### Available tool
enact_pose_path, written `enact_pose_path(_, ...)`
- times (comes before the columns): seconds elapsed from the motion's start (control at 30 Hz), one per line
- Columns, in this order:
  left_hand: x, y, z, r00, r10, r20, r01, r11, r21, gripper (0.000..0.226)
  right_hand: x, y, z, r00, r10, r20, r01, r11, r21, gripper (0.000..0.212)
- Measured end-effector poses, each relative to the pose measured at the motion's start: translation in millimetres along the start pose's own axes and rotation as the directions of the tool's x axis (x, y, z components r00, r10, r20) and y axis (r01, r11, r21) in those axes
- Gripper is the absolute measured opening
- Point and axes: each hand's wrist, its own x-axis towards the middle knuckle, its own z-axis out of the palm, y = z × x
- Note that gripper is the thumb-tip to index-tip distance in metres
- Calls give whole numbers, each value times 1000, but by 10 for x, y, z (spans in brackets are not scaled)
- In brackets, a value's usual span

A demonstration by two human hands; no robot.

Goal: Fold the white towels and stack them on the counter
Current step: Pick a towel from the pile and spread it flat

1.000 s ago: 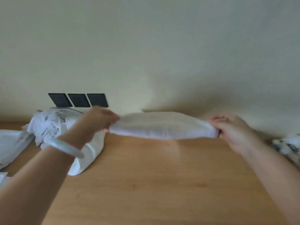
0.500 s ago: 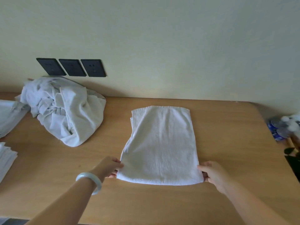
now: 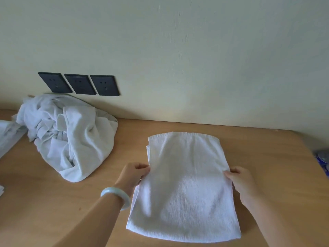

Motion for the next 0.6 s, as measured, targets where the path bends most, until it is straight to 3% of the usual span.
enact_pose_path(0.1,-233,-72,-120,999,14,49,-11,998,-60,10,-219,95,-159,997,-7,77,10,999,-36,7)
enact_pose_path(0.2,-319,-380,-170,993,-111,41,107,990,90,33,-304,327,-194,979,148,143,-121,976,-181,5)
enact_pose_path(0.3,-115,-346,-40,989,-138,-47,142,987,71,31,-146,261,-74,970,198,140,-185,977,-105,8)
enact_pose_path(0.43,401,35,110,990,-24,-137,33,998,63,40,399,-83,88,991,126,-33,-126,992,-1,15)
enact_pose_path(0.5,637,209,163,982,20,-186,4,992,127,25,661,-235,170,997,35,-72,-41,996,-83,15)
enact_pose_path(0.6,906,435,234,989,18,-144,-3,994,108,20,990,-384,280,997,-16,-69,4,984,-178,38)
